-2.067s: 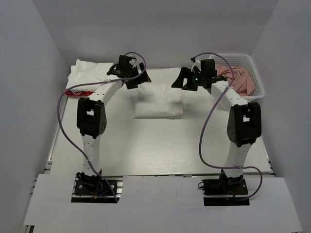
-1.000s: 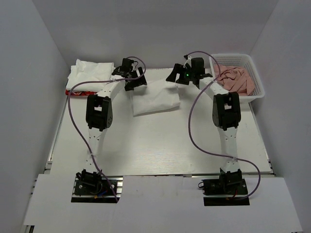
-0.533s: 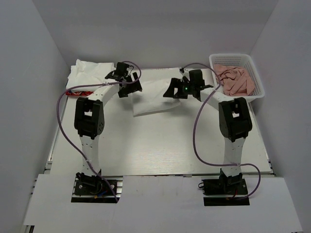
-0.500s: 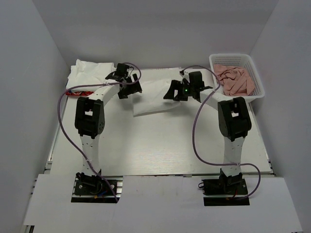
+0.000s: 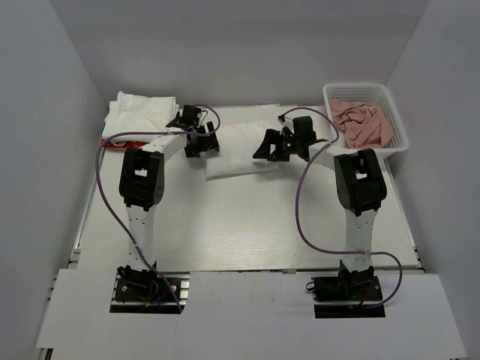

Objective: Fold and stack the t-shirts

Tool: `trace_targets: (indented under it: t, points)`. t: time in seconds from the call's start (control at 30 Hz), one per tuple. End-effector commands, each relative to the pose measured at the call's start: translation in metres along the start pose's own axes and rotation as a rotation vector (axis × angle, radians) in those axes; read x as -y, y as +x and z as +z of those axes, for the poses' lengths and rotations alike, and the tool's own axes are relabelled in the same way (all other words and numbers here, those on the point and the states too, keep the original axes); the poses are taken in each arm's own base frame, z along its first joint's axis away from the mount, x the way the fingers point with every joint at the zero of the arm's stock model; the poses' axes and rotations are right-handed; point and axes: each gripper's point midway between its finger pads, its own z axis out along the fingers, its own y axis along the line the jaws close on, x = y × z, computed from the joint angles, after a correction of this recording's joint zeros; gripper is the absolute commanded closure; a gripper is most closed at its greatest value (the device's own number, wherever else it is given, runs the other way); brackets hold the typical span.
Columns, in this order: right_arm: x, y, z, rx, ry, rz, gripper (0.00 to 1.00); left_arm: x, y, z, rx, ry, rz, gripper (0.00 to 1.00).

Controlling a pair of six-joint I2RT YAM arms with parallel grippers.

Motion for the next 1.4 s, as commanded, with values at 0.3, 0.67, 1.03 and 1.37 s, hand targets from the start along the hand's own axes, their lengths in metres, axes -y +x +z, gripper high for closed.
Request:
trace_targets:
  t: [0.3, 0.67, 1.03, 1.37]
  points:
    - [-0.072, -0.049, -0.069, 0.217, -0.112, -0.168, 0.1, 0.019, 0.045, 0.034, -0.098, 0.184, 0.209, 1.0]
    - [-0.026, 0.006, -0.106, 0.275, 0.144, -0.166, 0.1, -0.01, -0.085, -0.061, 0.29, -0.189, 0.581, 1.0]
    - [-0.009, 0.006, -0.159, 0.452, 0.359, -0.171, 0.1, -0.036, -0.158, -0.165, 0.513, -0.46, 0.752, 1.0]
    - [0.0, 0.003, -0.19, 0.549, 0.486, -0.161, 0.1, -0.046, -0.203, -0.23, 0.632, -0.597, 0.763, 1.0]
